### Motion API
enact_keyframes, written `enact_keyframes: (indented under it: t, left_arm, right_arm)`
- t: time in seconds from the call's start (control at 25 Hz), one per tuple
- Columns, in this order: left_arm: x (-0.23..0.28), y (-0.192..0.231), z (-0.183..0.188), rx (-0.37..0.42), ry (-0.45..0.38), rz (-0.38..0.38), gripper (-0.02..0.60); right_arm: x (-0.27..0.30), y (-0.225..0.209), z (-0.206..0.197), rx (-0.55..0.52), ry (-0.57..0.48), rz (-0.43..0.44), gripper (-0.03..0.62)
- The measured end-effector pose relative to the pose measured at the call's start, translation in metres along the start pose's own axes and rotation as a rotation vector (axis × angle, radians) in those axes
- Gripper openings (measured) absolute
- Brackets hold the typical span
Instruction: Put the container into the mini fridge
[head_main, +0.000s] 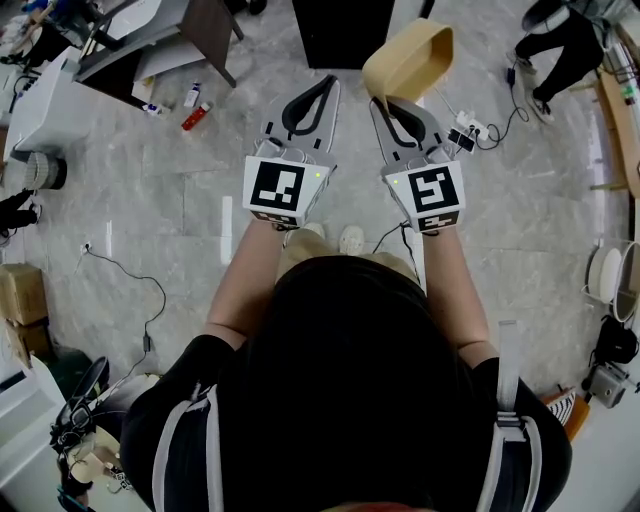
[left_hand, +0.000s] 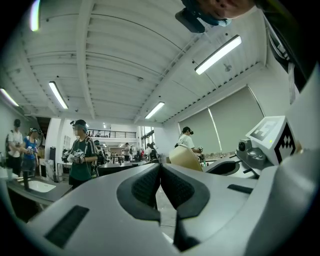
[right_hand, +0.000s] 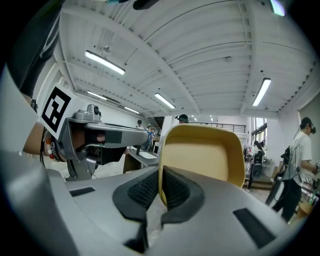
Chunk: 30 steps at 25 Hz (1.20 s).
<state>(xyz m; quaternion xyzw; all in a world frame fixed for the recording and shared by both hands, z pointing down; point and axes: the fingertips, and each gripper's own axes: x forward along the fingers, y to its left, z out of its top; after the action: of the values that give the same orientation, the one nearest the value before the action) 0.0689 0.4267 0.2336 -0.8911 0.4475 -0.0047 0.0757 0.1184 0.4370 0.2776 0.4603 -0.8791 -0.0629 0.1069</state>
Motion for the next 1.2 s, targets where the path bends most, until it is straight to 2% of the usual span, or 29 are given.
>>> enact_keyframes:
  t: [0.6, 0.96, 1.2]
  left_arm:
    - [0.005, -0.012, 0.01, 0.023, -0.012, 0.005, 0.023]
    - [0.028, 0.008, 0.007, 0.05, -0.027, 0.034, 0.023]
    - [0.05, 0.02, 0.005, 0.063, -0.042, 0.023, 0.023]
  right_arm:
    - [-0.012, -0.003, 0.002, 0.005, -0.017, 0.061, 0.038]
    - [0.014, -0.013, 0.001, -0.005, -0.052, 0.106, 0.038]
    - [0.037, -0.024, -0.001, -0.018, -0.06, 0.12, 0.038]
